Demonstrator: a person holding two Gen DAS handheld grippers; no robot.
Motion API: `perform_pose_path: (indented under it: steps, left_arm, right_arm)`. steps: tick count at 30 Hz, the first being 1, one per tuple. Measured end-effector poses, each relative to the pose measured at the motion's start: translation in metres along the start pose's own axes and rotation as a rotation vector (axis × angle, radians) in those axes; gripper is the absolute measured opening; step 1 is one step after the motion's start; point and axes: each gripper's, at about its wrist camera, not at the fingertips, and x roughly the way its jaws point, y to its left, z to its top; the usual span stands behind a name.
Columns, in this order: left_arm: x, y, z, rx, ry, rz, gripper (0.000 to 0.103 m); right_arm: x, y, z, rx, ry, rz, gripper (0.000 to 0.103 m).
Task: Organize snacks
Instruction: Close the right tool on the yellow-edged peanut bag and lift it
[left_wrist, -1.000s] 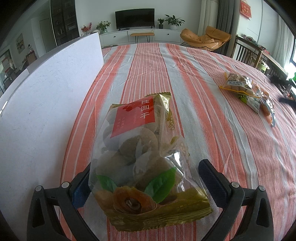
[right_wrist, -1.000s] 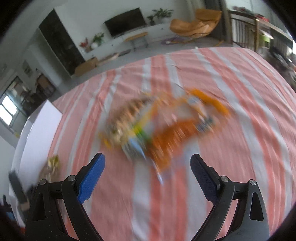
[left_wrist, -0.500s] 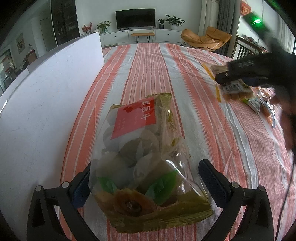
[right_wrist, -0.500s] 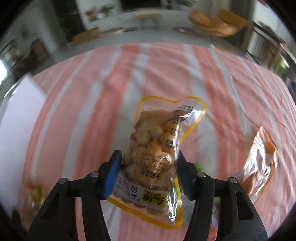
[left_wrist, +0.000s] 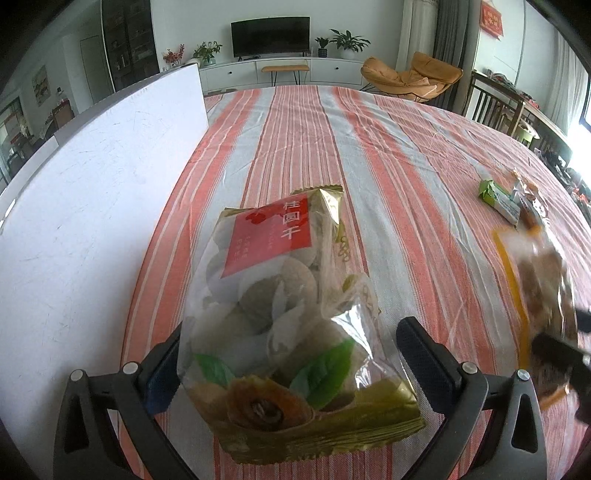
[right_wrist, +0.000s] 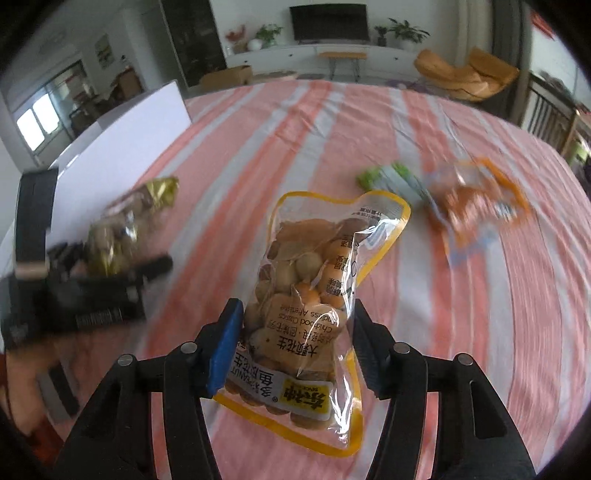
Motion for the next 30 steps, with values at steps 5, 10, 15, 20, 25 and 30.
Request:
perform_pose_path:
  steps: [5,10,15,20,25,30]
  left_arm:
    - [0.0,0.0,0.0,-0.001,0.0,-0.001,0.103]
    - [0.001,0.0,0.001,0.0,0.0,0.0,0.103]
    - [0.001,0.0,0.001,0.0,0.0,0.0,0.103]
    - [0.001,0.0,0.001,0.0,0.0,0.0,0.103]
    - [0.001,0.0,0.001,0.0,0.0,0.0,0.103]
    - [0.002,0.001,0.004,0.006,0.012,-0.006,0.103]
  right_arm:
    - [-0.014,-0.014,-0.02,0.073,-0.069,-0.024,0.086]
    - [-0.015,-0.013,-0.02,0.04,-0.085,-0.049,0.088]
    - [-0.016,0.009,-0.025,-0.042,-0.048,-0.135,0.093]
    - [-0.016,0.004,-0.025,-0.036,-0.048,-0.121,0.094]
    - [-0.018,0.001,-0.025,-0.035,-0.049,-0.12,0.094]
    - [-0.017,0.004,-0.026,-0.035,-0.048,-0.122,0.094]
